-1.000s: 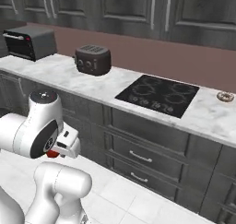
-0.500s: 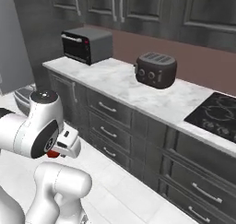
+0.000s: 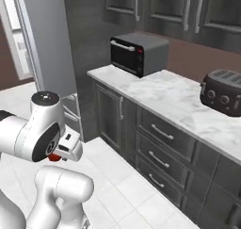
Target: Place the bell pepper and broccoli inside the fridge drawer. Close the drawer after placing the vegetables.
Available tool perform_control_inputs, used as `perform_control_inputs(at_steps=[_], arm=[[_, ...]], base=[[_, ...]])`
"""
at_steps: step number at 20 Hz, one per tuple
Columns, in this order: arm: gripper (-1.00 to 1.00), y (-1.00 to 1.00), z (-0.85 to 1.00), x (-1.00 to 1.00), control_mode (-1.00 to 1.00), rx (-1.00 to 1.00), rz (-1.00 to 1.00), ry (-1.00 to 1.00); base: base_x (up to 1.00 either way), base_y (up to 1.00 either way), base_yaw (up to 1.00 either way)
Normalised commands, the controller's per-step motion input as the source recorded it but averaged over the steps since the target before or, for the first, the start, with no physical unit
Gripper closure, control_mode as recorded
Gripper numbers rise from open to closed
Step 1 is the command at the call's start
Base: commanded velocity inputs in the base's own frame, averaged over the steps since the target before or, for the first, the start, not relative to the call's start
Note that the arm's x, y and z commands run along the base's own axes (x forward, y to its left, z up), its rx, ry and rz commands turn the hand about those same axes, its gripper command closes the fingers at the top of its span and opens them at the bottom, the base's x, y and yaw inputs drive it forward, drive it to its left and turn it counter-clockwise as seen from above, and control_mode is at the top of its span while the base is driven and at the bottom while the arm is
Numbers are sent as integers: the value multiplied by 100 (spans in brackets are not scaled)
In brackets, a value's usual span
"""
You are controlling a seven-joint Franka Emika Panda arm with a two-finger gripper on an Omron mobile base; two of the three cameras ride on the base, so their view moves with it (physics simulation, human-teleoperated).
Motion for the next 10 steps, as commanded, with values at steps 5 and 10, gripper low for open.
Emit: perform_control_inputs(at_steps=[5, 10], arm=[[100, 0, 0, 0, 100, 0, 0, 0], [100, 0, 0, 0, 100, 0, 0, 0]], base=[[45, 100, 14], [48, 100, 7]])
